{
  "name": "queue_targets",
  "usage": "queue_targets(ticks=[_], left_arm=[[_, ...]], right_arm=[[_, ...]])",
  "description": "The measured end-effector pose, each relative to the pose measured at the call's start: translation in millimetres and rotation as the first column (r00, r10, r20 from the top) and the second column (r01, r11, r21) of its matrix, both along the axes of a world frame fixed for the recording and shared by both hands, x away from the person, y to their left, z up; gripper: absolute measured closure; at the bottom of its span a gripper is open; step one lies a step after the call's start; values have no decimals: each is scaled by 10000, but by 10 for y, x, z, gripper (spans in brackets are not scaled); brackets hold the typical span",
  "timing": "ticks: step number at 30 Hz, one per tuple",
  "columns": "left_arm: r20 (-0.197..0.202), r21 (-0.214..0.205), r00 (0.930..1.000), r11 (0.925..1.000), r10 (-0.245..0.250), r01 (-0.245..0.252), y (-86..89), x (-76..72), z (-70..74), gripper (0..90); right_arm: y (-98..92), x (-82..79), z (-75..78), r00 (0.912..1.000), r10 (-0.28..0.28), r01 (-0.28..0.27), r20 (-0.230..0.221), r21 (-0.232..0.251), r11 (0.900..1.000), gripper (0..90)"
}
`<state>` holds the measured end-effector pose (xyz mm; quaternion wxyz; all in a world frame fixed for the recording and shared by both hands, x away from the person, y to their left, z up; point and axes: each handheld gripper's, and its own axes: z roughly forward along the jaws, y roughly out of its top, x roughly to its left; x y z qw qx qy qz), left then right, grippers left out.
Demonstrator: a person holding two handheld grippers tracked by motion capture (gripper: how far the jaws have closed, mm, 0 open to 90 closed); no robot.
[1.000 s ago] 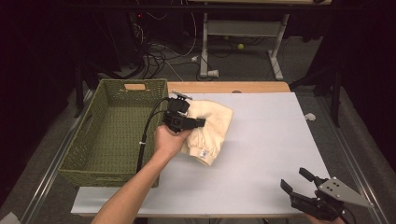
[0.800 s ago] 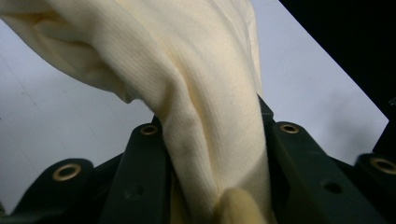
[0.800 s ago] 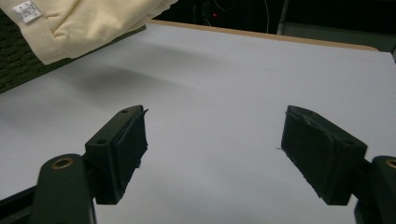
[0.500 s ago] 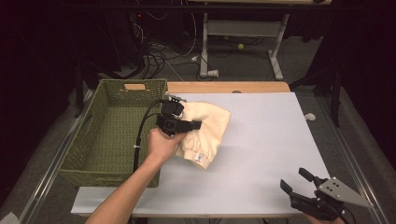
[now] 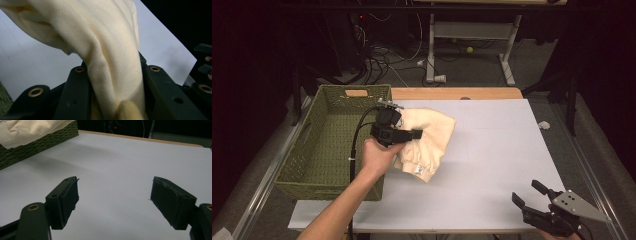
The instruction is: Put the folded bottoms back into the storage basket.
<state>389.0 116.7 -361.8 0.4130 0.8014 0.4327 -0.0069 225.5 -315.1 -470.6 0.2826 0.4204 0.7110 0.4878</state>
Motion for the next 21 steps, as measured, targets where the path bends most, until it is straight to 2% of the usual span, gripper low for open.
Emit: queue_targets(ticks=[21], left_arm=[[235, -522, 9997, 9986, 68, -55, 258, -154, 136, 671]], right_arm=[[2, -2, 1, 10000, -7, 7, -12, -11, 10000, 230]])
